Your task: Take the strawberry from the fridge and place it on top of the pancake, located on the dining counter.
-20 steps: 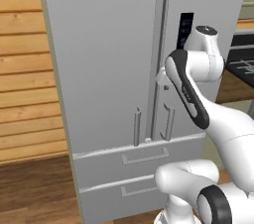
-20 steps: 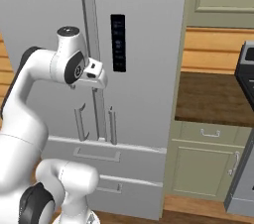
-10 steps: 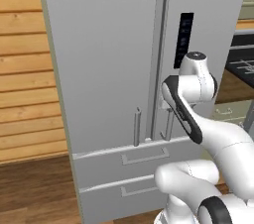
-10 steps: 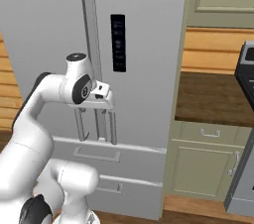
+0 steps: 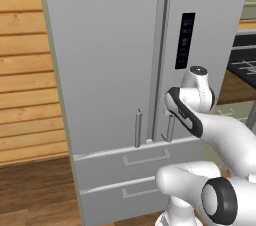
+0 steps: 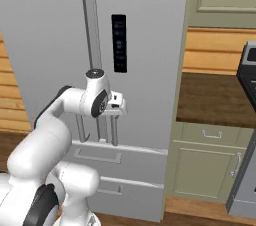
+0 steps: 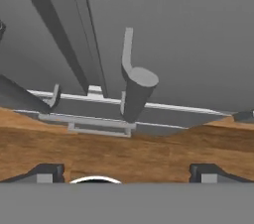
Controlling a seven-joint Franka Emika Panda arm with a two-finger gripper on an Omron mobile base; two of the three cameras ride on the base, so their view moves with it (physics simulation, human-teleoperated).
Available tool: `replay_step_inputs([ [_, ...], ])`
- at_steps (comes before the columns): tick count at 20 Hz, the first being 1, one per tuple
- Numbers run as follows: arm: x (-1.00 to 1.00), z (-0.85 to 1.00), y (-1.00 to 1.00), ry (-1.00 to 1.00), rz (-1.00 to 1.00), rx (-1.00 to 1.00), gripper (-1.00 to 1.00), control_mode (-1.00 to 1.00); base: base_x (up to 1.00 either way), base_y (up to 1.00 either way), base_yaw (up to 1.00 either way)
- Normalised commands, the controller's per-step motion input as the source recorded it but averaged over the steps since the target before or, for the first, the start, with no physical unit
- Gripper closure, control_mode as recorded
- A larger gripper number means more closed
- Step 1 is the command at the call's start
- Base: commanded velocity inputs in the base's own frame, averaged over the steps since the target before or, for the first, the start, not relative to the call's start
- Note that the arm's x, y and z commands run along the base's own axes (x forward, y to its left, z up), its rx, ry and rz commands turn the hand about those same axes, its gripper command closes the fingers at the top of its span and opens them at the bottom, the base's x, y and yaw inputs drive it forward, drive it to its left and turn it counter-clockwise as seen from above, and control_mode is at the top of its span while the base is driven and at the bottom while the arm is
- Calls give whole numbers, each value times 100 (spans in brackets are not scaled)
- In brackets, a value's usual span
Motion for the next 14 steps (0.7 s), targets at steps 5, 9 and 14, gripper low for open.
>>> replay_step_inputs([
  [5, 66, -7, -4, 7, 7, 3, -100, -100, 0, 0, 0],
  [9, 21, -6, 6, 14, 0, 0, -100, -100, 0, 0, 0],
  [14, 23, -23, 1, 11, 0, 0, -100, -100, 0, 0, 0],
])
